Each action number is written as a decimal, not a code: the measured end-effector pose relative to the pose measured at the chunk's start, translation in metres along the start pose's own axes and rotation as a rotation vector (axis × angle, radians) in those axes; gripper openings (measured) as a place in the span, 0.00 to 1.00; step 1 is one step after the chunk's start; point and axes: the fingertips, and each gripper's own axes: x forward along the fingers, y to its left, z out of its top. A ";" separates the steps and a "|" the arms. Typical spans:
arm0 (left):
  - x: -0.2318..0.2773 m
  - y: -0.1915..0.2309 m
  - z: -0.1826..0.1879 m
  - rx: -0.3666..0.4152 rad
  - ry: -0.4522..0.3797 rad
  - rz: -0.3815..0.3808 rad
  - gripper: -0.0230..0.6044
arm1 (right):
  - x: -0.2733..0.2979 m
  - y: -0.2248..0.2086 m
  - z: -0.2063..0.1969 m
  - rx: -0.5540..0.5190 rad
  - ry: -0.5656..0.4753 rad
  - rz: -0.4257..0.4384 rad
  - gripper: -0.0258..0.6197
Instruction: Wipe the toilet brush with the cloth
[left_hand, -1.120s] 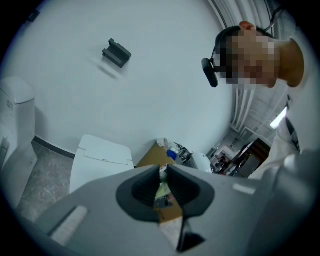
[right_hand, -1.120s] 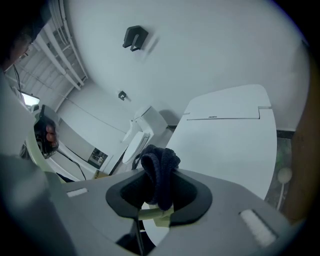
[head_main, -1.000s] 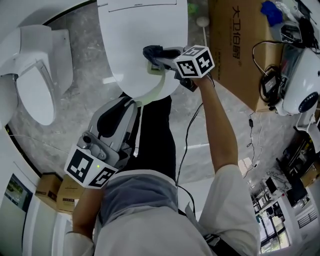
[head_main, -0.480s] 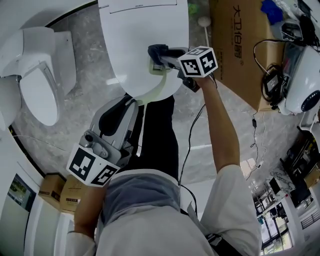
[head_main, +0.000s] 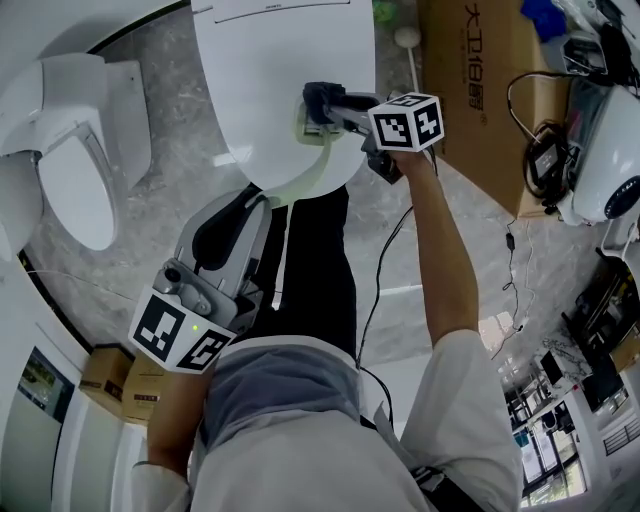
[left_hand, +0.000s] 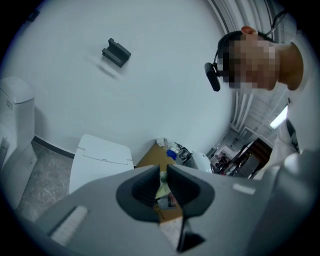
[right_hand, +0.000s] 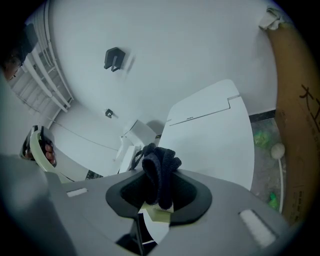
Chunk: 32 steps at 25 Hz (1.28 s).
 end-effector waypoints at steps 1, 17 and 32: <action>0.000 0.000 0.000 0.001 0.001 -0.001 0.04 | -0.001 -0.002 0.000 0.010 -0.006 0.000 0.19; -0.001 0.003 -0.001 0.006 -0.003 0.017 0.04 | -0.021 -0.020 0.005 0.055 -0.026 -0.037 0.19; 0.000 0.004 0.001 0.006 -0.033 0.034 0.04 | -0.015 -0.084 -0.010 -0.048 0.135 -0.276 0.19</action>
